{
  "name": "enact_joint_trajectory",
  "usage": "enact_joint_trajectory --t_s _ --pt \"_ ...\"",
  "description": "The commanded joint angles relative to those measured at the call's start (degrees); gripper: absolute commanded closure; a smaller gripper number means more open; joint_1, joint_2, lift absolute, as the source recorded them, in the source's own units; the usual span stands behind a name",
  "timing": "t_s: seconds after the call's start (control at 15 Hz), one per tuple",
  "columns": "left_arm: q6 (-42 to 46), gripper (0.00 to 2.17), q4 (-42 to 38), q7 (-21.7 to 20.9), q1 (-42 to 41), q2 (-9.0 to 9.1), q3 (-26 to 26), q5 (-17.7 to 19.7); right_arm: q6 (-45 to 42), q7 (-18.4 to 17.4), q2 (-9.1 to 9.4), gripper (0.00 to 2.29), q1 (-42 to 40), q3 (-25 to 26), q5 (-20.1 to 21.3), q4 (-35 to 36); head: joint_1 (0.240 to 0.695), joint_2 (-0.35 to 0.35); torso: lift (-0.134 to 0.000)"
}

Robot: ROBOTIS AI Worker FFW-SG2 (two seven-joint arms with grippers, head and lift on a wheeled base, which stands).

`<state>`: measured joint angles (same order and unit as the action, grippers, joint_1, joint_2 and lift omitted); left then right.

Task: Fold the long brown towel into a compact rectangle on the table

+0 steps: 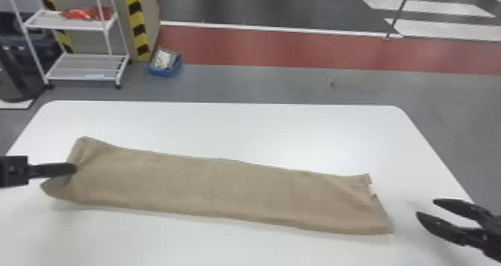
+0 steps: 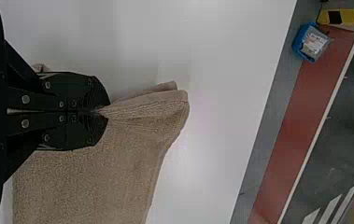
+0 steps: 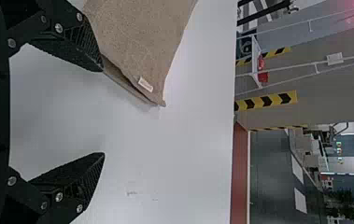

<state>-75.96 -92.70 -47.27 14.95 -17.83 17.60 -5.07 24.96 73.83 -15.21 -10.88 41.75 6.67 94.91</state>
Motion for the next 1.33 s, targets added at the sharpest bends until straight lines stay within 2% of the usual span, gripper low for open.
enact_joint_trajectory --t_s 0.0,0.2,0.33,0.47,0.6,0.67,0.87,1.07,1.13,1.27 --pt "-2.9 1.91 -4.9 -0.9 -1.3 -0.81 2.7 1.2 -0.2 -0.1 0.0 0.29 0.1 -0.3 0.0 -0.3 0.695 -0.112 -0.124" --pt "-6.8 1.91 -7.5 -1.7 -1.8 -3.18 6.0 2.6 -0.6 -0.2 0.0 0.29 0.1 -0.7 0.1 -0.6 0.695 -0.092 -0.124" --pt "-8.9 1.91 -7.9 -1.9 -1.6 -5.91 7.7 2.8 -0.6 -0.3 0.0 0.29 0.2 -0.8 0.1 -0.7 0.695 -0.073 -0.124" --pt "-12.1 1.91 -9.7 -2.0 -1.2 -7.4 8.0 3.4 -0.9 -0.3 0.0 0.29 0.2 -0.9 0.1 -1.1 0.695 -0.032 -0.124" --pt "-14.1 1.91 -14.9 -2.0 -1.5 -7.49 7.8 4.5 -1.1 -0.4 0.18 0.29 0.2 -1.1 0.1 -1.3 0.695 -0.015 -0.124" --pt "-14.1 1.91 -19.4 -1.6 -2.5 -6.7 7.2 5.3 -1.3 -0.4 0.35 0.29 0.2 -1.1 0.1 -1.3 0.695 -0.014 -0.124" --pt "-14.1 1.91 -31.5 0.4 -3.5 -2.57 1.5 5.9 -1.3 -0.3 0.44 0.29 -0.1 -1.1 0.1 -1.3 0.695 -0.054 -0.124" --pt "-14.1 1.91 -38.3 1.7 -3.5 1.83 -6.8 4.4 -1.4 -0.3 0.53 0.29 -0.9 -0.7 0.0 -1.1 0.695 -0.133 -0.124" --pt "-14.1 1.9 -39.2 1.9 -3.5 3.32 -9.7 3.4 -1.6 -0.3 0.53 0.29 -1.1 -0.4 -0.2 -1.1 0.695 -0.194 -0.124" --pt "-14.1 1.9 -41.3 1.7 -3.7 5.61 -14.9 1.1 -1.6 -0.3 0.53 0.29 -1.2 0.0 -0.3 -0.9 0.695 -0.259 -0.124"
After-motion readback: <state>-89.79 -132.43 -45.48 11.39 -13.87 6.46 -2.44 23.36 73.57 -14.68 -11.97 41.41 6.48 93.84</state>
